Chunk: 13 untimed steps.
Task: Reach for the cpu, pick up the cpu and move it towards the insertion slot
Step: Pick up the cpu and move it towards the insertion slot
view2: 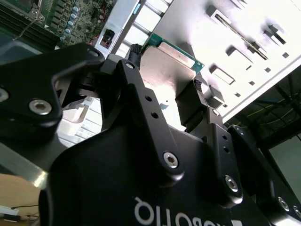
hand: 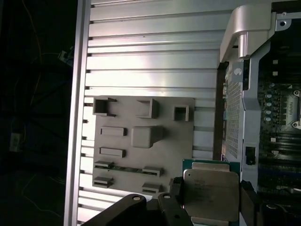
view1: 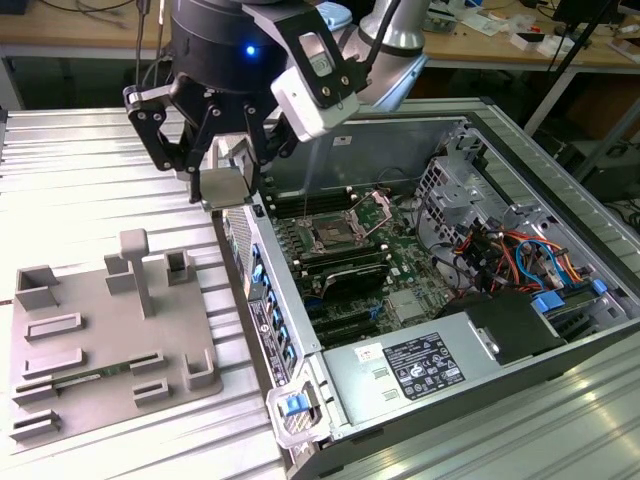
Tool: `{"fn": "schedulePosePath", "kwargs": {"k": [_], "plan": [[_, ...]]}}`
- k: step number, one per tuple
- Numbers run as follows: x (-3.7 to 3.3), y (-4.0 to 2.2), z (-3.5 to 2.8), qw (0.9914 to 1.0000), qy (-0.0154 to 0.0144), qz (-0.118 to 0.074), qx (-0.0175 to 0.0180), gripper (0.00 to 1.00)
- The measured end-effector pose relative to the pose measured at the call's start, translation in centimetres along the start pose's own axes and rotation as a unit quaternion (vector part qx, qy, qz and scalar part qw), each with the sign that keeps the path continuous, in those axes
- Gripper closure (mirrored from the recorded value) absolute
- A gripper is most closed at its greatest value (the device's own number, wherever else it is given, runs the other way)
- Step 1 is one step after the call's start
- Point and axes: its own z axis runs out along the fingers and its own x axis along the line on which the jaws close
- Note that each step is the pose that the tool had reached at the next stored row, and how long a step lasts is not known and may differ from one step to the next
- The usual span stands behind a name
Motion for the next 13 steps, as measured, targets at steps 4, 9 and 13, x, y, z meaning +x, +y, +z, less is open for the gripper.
{"fn": "schedulePosePath", "kwargs": {"k": [4,9,13], "plan": [[-0.52,-0.03,-0.01,1.00000,0.0000,0.000,0.0000,0.45],[-1.21,-0.07,-0.02,1.00000,0.0000,0.000,0.0000,0.45],[-1.68,-0.10,-0.03,1.00000,0.0000,0.000,0.0000,0.45]]}}
